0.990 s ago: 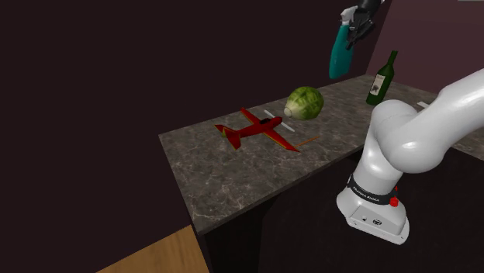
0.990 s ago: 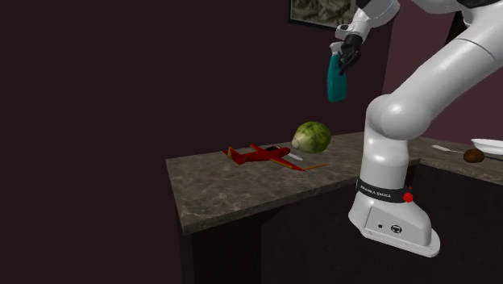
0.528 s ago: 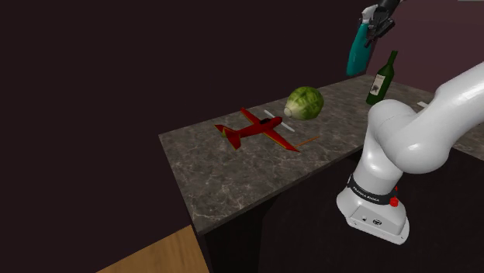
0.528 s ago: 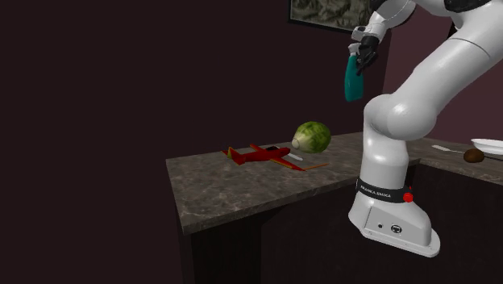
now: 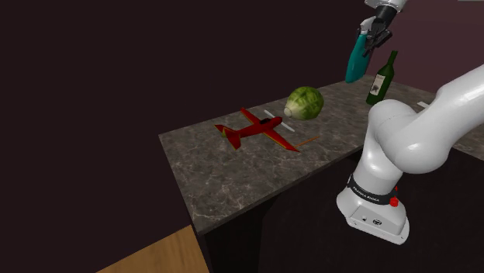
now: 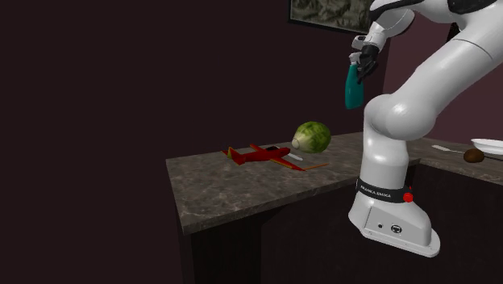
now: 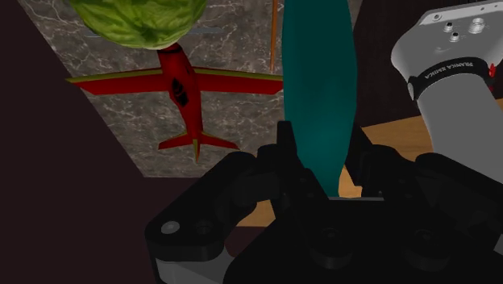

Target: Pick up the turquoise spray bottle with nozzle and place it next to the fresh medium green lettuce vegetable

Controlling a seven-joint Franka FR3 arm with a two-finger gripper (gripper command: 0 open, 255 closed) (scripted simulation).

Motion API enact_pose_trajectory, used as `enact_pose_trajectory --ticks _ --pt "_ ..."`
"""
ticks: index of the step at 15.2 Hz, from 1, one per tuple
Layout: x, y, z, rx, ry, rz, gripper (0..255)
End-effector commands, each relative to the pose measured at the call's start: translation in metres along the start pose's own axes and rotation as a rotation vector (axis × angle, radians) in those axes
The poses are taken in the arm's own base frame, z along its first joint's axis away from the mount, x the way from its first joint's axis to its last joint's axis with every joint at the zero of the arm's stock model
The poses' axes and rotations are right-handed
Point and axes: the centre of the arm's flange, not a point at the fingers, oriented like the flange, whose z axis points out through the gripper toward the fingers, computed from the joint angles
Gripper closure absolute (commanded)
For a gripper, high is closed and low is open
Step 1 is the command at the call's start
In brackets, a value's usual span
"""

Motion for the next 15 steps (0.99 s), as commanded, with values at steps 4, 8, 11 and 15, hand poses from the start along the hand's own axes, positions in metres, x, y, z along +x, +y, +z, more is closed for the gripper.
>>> enact_pose_trajectory --ticks 4,8,11,15 --pt "-0.013 0.0 0.023 0.0 0.0 0.0 255" --pt "-0.024 0.0 0.041 0.0 0.0 0.0 255" --pt "-0.032 0.0 0.055 0.0 0.0 0.0 255" --pt "-0.042 0.0 0.073 0.0 0.0 0.0 255"
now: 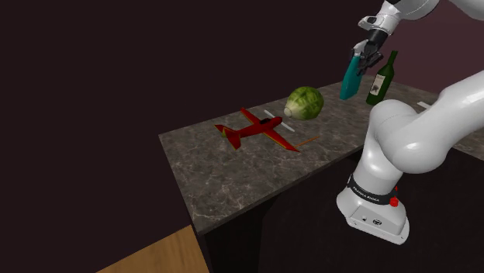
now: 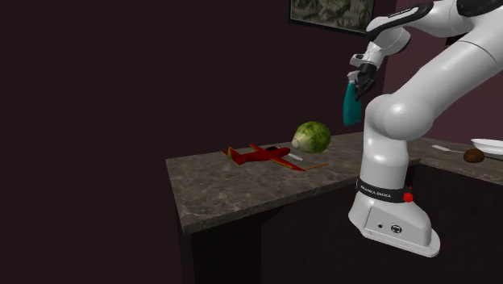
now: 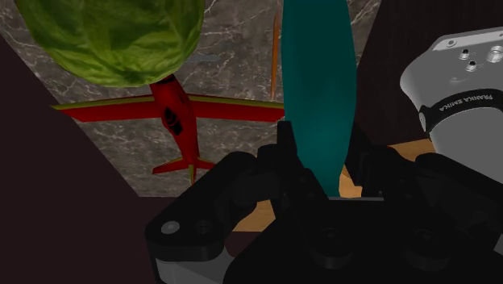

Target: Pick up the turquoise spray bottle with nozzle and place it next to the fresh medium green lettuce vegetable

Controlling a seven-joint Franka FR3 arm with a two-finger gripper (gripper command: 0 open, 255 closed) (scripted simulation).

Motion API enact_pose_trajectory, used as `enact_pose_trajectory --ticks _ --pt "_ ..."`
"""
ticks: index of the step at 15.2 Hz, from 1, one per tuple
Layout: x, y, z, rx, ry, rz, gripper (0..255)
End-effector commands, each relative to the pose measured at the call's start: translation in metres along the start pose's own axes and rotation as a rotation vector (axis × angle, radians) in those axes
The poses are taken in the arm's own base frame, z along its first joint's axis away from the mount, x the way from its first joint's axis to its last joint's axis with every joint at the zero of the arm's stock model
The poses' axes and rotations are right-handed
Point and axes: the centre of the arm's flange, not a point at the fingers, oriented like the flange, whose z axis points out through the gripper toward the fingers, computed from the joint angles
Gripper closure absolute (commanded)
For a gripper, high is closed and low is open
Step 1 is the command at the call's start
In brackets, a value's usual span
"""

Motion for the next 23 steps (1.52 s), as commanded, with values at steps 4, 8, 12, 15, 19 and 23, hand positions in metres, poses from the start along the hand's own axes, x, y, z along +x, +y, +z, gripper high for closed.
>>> enact_pose_trajectory --ticks 4,8,12,15,19,23 --pt "-0.013 0.0 0.023 0.0 0.0 0.0 255" --pt "-0.024 0.0 0.042 0.0 0.0 0.0 255" --pt "-0.034 0.001 0.06 0.0 0.0 0.0 255" --pt "-0.042 0.001 0.074 0.0 0.0 0.0 255" --pt "-0.053 0.001 0.092 0.0 0.0 0.0 255" --pt "-0.063 0.001 0.111 0.0 0.0 0.0 255"
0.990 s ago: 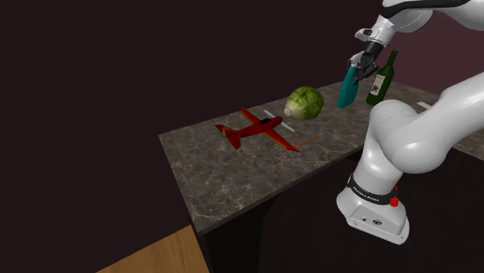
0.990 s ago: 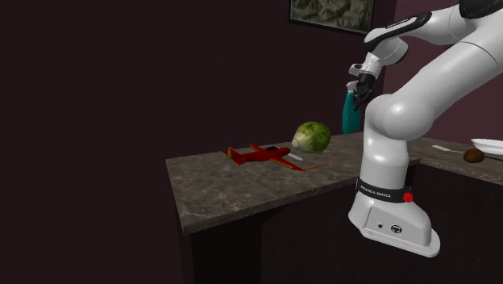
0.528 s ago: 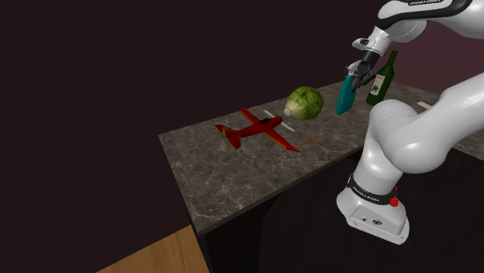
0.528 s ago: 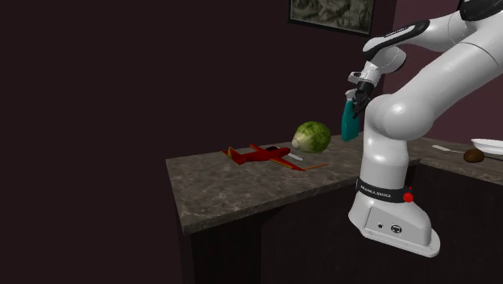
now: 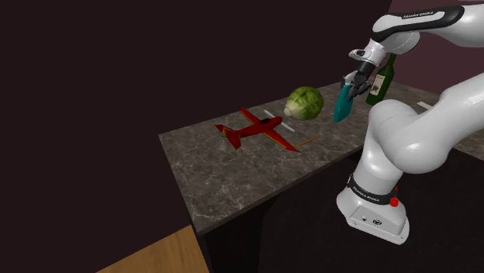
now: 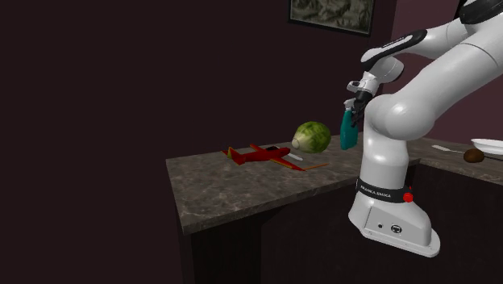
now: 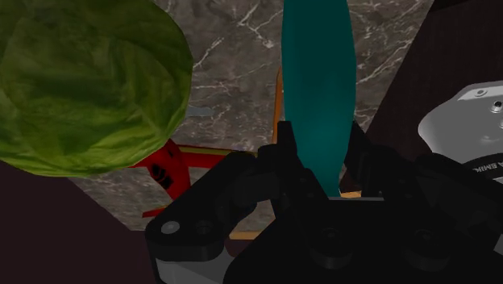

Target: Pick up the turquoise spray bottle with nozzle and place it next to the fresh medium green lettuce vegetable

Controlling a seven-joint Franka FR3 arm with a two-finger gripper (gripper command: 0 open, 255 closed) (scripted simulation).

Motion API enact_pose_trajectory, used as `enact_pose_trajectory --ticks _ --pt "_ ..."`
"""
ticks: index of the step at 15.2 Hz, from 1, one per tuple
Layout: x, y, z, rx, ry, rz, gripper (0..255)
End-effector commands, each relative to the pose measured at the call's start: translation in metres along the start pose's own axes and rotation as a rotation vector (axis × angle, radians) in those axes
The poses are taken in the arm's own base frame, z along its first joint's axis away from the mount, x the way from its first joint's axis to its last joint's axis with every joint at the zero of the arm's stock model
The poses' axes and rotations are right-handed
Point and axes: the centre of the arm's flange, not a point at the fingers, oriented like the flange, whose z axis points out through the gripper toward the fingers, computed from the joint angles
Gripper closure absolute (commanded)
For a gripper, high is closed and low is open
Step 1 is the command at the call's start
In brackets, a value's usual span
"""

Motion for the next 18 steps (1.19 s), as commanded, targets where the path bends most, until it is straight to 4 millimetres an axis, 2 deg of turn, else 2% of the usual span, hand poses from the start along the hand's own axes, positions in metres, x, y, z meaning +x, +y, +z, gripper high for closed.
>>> enact_pose_trajectory --ticks 1,12,18 --pt "-0.006 -0.001 0.009 0.0 0.0 0.0 255" --pt "-0.034 0.0 0.059 0.0 0.0 0.0 255" --pt "-0.034 0.0 0.059 0.0 0.0 0.0 255"
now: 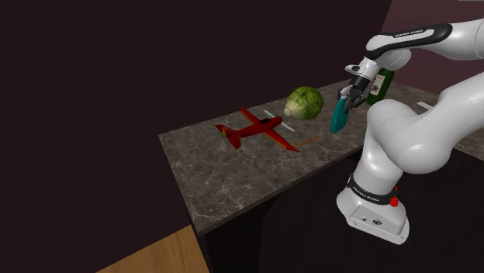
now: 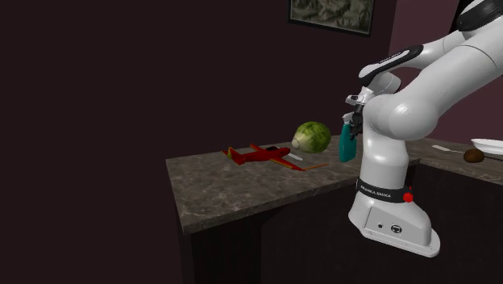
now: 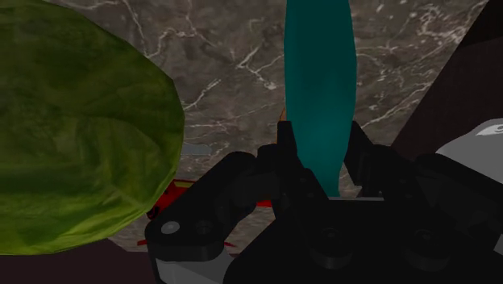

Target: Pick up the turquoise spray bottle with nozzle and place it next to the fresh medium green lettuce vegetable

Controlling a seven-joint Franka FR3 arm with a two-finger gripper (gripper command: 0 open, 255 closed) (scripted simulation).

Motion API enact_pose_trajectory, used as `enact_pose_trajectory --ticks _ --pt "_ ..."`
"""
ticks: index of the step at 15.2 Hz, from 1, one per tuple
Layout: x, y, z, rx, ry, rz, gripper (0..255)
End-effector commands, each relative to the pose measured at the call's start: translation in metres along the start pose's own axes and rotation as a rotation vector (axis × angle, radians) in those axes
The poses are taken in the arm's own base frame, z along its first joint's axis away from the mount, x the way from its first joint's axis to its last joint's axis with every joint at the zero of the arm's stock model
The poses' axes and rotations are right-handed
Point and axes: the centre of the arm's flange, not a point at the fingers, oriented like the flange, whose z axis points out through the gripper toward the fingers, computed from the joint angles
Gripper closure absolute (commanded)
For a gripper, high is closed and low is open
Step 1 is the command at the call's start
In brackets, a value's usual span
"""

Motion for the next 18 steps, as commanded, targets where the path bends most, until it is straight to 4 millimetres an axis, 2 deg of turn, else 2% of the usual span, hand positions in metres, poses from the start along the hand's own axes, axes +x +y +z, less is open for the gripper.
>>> enact_pose_trajectory --ticks 1,2,7,11,18 --pt "0.0 -0.001 0.003 0.005 0.003 0.0 255" --pt "-0.001 -0.001 0.003 0.005 0.003 0.0 0" --pt "0.0 -0.001 0.003 0.005 0.003 0.0 0" --pt "0.0 -0.001 -0.047 0.005 0.003 0.0 0" --pt "0.0 -0.001 -0.047 0.005 0.003 0.0 0"
